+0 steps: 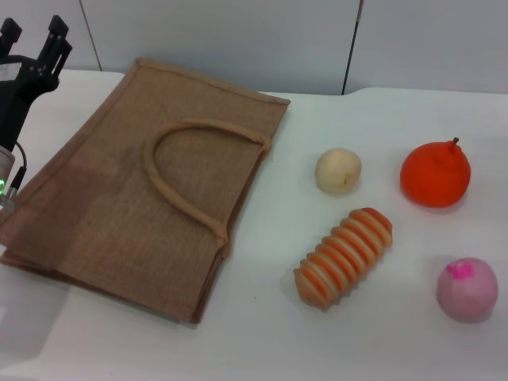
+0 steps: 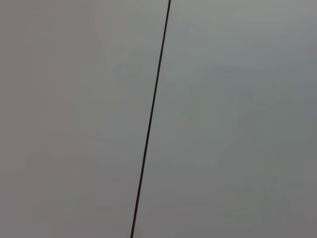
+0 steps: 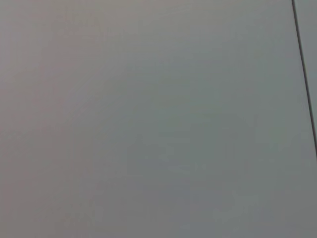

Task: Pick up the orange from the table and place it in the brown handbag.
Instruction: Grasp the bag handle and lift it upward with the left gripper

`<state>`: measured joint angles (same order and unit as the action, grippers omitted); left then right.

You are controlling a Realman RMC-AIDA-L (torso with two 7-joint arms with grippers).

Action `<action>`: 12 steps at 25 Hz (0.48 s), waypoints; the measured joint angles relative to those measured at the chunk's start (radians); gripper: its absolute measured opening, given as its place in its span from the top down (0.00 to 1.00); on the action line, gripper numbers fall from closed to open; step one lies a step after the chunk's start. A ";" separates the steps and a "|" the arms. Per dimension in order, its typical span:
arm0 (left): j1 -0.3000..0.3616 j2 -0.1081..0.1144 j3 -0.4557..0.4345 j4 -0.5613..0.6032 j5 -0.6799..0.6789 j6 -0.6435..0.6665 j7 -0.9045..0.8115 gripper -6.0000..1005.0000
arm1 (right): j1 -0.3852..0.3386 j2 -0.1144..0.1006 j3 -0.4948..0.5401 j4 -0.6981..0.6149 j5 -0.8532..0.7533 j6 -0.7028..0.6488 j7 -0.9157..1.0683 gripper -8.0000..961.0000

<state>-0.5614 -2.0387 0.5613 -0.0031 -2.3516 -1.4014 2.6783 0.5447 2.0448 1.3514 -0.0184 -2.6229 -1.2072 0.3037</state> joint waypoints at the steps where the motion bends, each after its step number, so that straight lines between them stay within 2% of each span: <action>1: 0.000 0.000 0.000 0.000 0.000 0.002 0.000 0.24 | 0.000 0.000 0.000 0.000 -0.001 0.000 0.000 0.07; 12: -0.003 0.000 0.004 0.000 0.000 0.011 -0.003 0.24 | 0.001 0.000 0.000 0.000 -0.003 0.001 0.000 0.07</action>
<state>-0.5641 -2.0386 0.5657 -0.0031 -2.3511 -1.3901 2.6756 0.5461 2.0448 1.3514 -0.0184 -2.6262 -1.2060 0.3037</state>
